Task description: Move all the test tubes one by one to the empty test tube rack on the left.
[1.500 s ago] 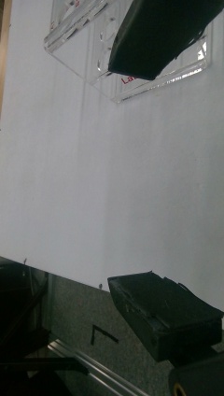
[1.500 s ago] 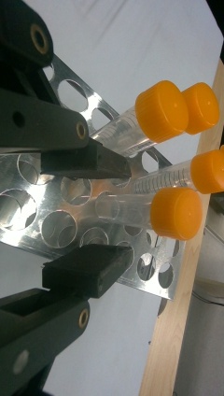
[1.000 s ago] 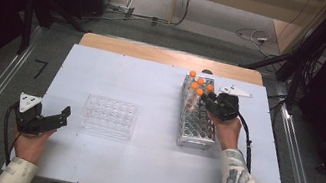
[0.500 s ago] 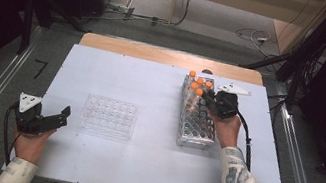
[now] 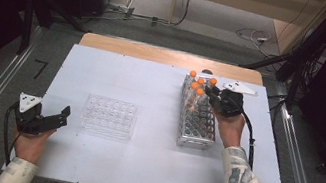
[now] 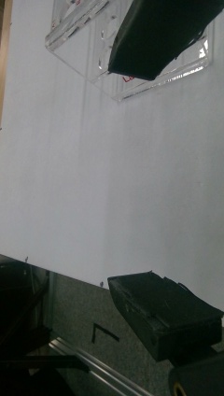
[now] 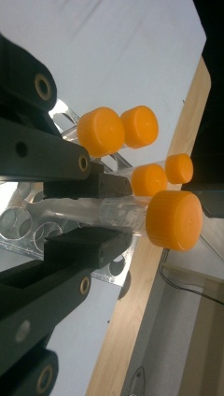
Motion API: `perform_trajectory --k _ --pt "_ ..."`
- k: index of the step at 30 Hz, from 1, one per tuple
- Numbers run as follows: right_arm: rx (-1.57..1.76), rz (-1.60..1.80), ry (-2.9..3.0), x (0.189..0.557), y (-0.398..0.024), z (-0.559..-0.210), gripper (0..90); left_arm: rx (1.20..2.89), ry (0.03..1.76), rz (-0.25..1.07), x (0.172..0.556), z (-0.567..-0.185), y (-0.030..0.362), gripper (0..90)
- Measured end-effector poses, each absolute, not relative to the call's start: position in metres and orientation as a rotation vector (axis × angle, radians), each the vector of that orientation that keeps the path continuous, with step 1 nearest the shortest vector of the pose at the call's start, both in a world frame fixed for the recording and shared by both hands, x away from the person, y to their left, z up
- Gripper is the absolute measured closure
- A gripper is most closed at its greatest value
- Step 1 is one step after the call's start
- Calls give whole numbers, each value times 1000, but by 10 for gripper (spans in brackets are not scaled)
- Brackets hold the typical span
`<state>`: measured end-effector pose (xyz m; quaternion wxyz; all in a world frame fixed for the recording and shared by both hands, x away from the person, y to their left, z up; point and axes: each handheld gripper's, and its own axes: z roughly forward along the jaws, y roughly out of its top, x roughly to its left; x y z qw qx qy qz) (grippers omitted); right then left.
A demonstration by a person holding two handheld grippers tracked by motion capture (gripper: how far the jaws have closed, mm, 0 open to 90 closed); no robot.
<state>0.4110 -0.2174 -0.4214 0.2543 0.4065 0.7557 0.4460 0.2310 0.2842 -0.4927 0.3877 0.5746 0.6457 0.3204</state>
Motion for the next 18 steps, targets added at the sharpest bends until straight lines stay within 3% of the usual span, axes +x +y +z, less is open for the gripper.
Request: perform_trajectory --k 18 --pt "1078 1251 2006 393 -231 -394 725 1461 1644 814 231 -492 284 15"
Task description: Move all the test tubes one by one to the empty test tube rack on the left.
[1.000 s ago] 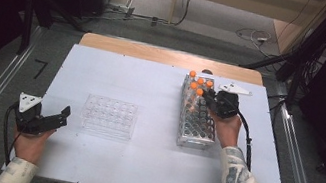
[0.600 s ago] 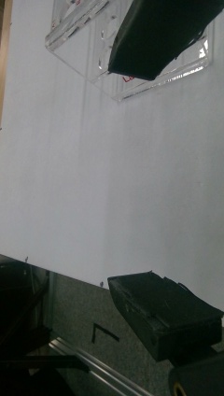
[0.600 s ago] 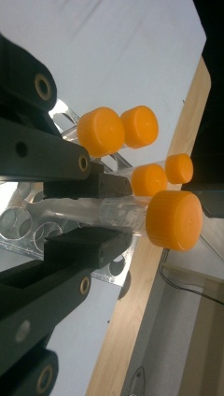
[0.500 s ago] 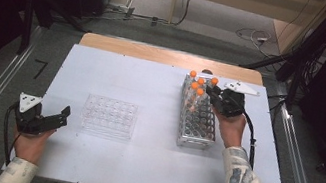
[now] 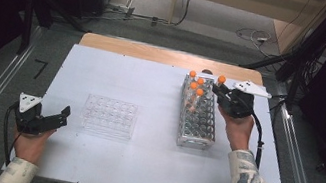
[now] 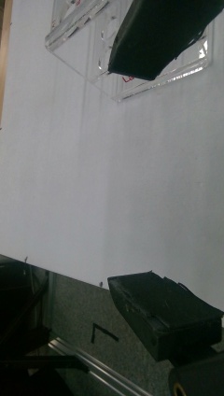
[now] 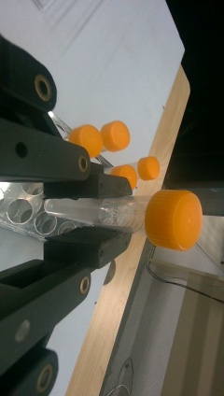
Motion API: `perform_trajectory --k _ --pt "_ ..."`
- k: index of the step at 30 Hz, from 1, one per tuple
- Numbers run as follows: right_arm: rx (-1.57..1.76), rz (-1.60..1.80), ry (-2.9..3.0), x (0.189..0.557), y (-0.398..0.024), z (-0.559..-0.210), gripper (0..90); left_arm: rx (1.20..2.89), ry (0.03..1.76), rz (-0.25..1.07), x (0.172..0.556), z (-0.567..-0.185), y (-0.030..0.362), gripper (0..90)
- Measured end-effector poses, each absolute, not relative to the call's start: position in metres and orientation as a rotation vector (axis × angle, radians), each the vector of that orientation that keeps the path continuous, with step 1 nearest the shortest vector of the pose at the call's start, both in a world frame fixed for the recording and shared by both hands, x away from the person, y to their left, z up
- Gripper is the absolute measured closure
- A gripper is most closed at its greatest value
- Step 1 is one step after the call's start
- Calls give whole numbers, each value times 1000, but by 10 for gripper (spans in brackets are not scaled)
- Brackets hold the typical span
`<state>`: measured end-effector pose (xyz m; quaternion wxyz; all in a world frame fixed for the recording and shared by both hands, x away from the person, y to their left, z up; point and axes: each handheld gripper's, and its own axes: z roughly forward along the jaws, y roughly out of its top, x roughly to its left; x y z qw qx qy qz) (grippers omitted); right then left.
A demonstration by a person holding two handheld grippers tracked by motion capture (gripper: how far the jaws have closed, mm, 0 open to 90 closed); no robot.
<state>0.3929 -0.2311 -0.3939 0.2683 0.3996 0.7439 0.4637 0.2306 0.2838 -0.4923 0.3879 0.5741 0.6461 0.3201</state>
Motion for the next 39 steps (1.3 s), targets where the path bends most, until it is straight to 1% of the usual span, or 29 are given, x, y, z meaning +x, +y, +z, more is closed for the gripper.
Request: perform_trajectory --k 9,13,15,19,26,33,36,39 --pt "1047 1304 2028 370 -234 -381 725 1440 1635 815 229 -488 283 15" --pt "1034 1328 2049 359 -234 -378 725 1390 1618 767 227 -481 284 37" --pt "1030 1334 2054 355 -235 -378 725 1387 1606 773 225 -476 284 37" --pt "1021 1335 2073 348 -233 -380 725 1396 1590 764 224 -471 282 37" --pt "990 1345 2100 339 -228 -381 725 1400 1551 799 221 -459 278 37" --pt "951 1371 2116 330 -223 -377 725 1419 1528 784 219 -452 276 37" --pt "936 1383 2130 326 -217 -377 725 1437 1503 797 218 -446 271 38" --pt "919 1396 2146 325 -209 -377 725 1446 1467 783 217 -439 267 42"
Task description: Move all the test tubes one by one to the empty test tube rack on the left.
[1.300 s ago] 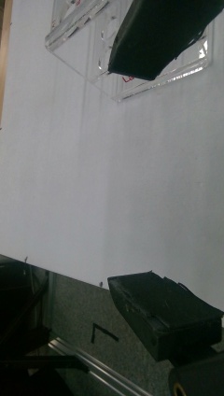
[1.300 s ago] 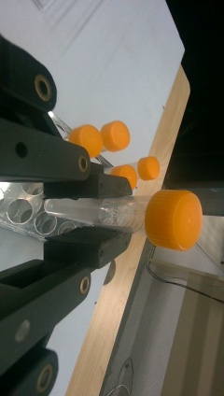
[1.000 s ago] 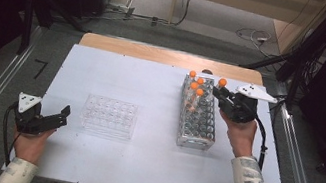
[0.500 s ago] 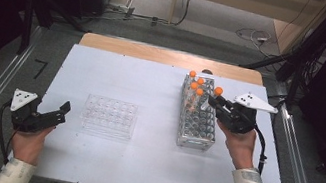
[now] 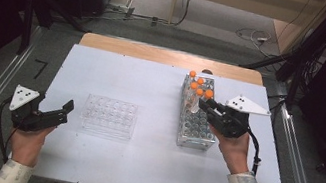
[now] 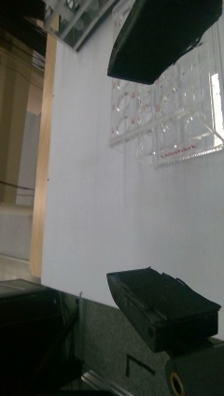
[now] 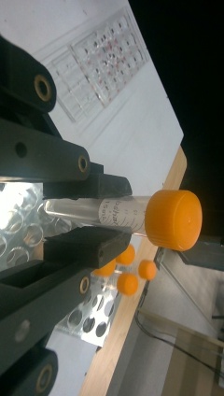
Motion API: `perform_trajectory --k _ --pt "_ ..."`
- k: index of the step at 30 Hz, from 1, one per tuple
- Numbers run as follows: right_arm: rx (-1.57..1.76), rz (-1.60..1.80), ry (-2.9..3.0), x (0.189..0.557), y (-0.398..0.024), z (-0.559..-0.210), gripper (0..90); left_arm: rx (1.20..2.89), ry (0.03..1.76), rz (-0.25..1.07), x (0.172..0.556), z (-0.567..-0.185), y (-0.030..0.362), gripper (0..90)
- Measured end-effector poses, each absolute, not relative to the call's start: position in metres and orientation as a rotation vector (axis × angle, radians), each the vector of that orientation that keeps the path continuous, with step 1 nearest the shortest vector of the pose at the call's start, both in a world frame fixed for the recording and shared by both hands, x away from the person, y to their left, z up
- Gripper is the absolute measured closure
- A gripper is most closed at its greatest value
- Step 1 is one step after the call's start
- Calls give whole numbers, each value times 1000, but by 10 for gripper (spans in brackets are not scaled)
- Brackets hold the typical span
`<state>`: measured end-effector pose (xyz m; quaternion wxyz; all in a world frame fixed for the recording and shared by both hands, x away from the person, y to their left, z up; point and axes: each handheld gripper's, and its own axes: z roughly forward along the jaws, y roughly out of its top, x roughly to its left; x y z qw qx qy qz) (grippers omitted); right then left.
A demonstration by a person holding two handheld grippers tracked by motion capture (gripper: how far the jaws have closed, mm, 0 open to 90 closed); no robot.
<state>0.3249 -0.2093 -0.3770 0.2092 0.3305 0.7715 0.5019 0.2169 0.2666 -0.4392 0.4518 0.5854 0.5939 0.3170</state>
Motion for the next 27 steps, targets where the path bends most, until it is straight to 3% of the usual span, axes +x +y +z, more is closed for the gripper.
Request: perform_trajectory --k 27 --pt "792 1443 2304 312 -150 -394 725 1607 1237 670 242 -408 193 53"
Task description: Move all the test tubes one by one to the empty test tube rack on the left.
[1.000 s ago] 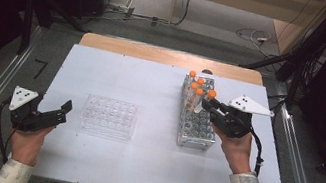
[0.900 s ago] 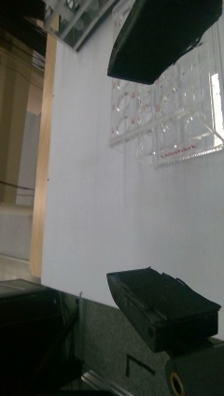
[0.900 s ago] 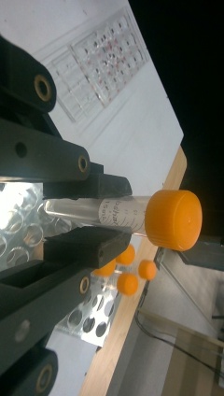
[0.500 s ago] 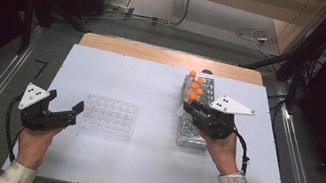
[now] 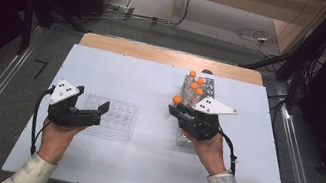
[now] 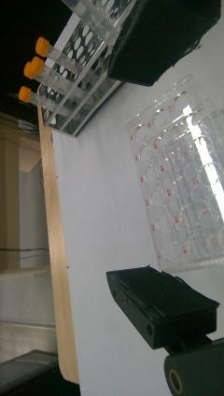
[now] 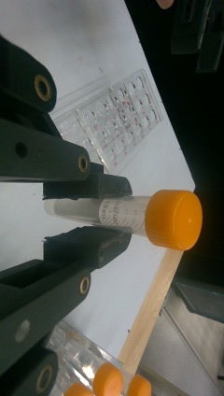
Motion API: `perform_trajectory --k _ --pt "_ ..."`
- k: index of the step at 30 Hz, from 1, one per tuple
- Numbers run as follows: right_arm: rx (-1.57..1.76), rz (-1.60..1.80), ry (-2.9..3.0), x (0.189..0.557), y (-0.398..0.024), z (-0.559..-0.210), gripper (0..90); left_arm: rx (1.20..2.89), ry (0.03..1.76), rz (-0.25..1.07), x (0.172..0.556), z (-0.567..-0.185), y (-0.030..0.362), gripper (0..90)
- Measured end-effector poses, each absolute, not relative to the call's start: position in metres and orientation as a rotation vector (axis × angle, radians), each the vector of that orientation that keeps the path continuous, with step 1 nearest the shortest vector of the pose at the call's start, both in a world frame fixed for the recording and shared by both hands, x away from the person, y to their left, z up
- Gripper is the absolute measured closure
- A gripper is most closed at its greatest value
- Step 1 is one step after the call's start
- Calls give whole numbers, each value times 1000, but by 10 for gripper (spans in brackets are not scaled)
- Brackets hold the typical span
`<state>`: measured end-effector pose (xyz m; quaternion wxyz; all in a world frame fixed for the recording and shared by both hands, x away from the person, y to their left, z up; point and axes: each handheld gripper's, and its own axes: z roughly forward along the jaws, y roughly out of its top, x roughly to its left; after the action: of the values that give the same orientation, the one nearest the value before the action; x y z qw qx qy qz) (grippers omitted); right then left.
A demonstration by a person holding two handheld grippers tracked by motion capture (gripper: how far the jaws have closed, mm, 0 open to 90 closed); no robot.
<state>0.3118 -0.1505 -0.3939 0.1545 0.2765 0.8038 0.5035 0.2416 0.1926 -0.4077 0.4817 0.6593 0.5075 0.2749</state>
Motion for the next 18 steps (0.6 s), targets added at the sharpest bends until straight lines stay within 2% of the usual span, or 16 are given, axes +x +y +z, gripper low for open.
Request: perform_trajectory --k 18 --pt "760 1434 2384 303 -129 -415 725 1682 1144 601 252 -410 151 54"
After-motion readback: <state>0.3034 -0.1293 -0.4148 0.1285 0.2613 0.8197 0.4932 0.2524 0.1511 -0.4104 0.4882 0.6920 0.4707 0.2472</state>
